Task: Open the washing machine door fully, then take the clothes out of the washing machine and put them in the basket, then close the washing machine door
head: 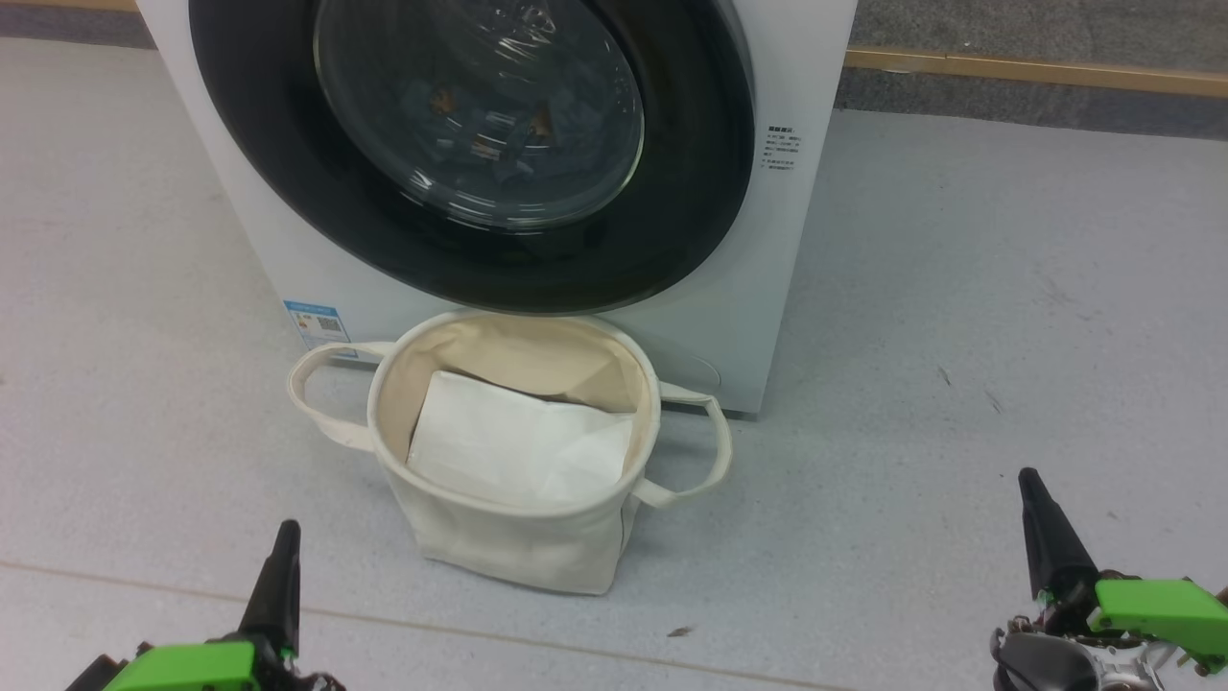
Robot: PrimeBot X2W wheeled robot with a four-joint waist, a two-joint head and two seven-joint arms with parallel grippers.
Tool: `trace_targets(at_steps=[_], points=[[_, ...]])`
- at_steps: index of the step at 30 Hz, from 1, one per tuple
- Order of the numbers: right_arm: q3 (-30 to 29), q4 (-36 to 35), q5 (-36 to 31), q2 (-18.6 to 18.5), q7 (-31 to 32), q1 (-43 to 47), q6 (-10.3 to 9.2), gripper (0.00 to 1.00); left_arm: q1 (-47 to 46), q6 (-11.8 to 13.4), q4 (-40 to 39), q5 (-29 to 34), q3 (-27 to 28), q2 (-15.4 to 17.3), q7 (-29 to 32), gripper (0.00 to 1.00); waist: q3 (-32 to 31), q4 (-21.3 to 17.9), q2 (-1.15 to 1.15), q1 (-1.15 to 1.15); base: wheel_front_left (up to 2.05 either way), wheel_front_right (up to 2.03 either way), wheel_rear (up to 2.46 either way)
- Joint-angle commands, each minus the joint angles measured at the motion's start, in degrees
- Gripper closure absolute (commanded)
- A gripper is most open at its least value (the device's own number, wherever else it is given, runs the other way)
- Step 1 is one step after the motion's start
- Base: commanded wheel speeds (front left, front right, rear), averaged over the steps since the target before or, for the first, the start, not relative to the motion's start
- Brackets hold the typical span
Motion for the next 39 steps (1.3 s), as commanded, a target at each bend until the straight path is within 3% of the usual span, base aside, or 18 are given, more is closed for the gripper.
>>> trace_targets(at_steps=[1, 31, 32, 35, 36, 37, 39], points=[[1.15, -2.28, 0.34, -0.34, 0.41, -0.87, 0.01, 1.0, -1.47, -0.4, -2.23, -0.19, 1.91, 0.33, 0.43, 1.0, 0.0, 0.0, 0.0, 0.0, 0.0, 0.0, 0.0], [1.15, -2.28, 0.34, -0.34, 0.41, -0.87, 0.01, 1.0, -1.47, -0.4, -2.23, -0.19, 1.91, 0.33, 0.43, 1.0, 0.0, 0.0, 0.0, 0.0, 0.0, 0.0, 0.0], [0.0, 0.0, 0.0, 0.0, 0.0, 0.0, 0.0, 0.0, 0.0, 0.0, 0.0, 0.0, 0.0, 0.0, 0.0, 0.0, 0.0, 0.0, 0.0, 0.0, 0.0, 0.0, 0.0], [0.11, 2.18, 0.01, 0.2, -0.1, 0.33, 0.01, 0.0, 0.46, 0.05, 2.08, 0.01, -0.13, -0.08, -0.11, 0.0, 0.0, 0.0, 0.0, 0.0, 0.0, 0.0, 0.0], [0.17, 2.94, 0.02, 0.25, -0.14, 0.69, 0.01, 1.0, 0.89, 0.05, 2.82, 0.03, -0.15, -0.11, -0.14, 1.0, 0.0, 0.0, 0.0, 0.0, 0.0, 0.0, 0.0], [0.16, 4.13, 0.01, 0.37, -0.1, 1.42, 0.0, 0.0, 1.68, 0.05, 3.99, 0.01, -0.21, -0.16, -0.1, 0.0, 0.0, 0.0, 0.0, 0.0, 0.0, 0.0, 0.0], [0.41, 4.49, 0.11, 0.39, -0.36, 1.52, 0.01, 0.0, 1.89, 0.08, 4.27, 0.15, -0.12, -0.18, -0.36, 0.0, 0.02, 0.04, 0.0, 0.0, 0.0, 0.0, 0.0]])
